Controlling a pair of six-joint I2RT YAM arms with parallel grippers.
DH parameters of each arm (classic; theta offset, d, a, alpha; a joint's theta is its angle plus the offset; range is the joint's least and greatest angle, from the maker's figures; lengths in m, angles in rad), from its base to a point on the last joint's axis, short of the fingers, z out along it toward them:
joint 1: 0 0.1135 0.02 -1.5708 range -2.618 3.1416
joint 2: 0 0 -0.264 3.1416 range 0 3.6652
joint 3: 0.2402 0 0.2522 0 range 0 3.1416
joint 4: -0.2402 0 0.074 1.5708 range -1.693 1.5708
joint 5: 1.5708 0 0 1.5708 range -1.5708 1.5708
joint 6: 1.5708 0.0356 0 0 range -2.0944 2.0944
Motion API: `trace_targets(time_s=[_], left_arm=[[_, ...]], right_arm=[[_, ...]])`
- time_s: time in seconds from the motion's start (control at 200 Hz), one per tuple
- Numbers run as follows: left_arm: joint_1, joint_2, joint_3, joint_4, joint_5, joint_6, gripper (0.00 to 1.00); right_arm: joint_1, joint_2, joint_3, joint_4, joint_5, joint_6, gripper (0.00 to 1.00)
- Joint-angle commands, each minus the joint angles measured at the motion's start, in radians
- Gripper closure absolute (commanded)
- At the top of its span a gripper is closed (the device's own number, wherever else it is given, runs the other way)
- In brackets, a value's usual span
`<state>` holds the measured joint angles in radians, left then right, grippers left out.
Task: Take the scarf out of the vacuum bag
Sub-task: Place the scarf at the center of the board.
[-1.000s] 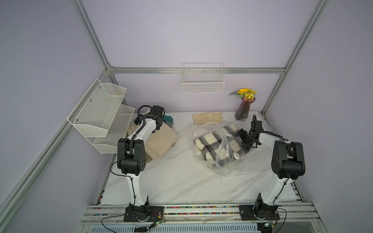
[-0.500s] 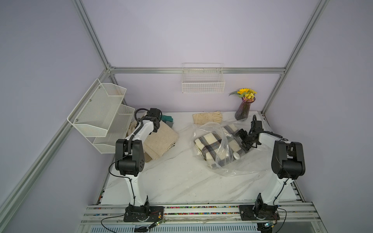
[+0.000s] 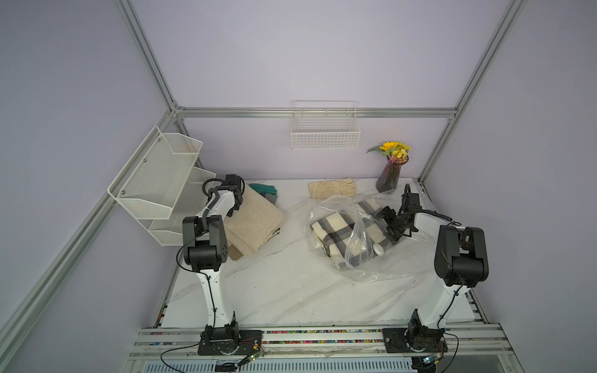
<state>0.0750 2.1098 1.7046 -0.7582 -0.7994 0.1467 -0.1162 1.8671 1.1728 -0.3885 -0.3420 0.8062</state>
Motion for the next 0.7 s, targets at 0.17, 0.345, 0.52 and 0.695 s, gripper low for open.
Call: trace_targets(time_s=[0.17,0.345,0.52,0.695], left_arm=[[-0.006,-0.044,0.042,-0.037,0.059,-0.057,1.00],[-0.053,-0.114,0.088,-0.037,0.025,-0.041,1.00],[-0.112,-0.170,0.170,-0.081,-0.014,-0.035,0.91],[-0.159,-0.235,0.230,-0.159,0.083,-0.089,0.61]], right_arm=[[-0.024,0.043,-0.061,-0.102,0.143,-0.014,0.03],[-0.018,-0.009,-0.062,-0.090,0.130,-0.029,0.03],[0.018,-0.101,-0.038,-0.110,0.150,-0.054,0.03],[0.048,-0.188,0.035,-0.168,0.166,-0.083,0.03]])
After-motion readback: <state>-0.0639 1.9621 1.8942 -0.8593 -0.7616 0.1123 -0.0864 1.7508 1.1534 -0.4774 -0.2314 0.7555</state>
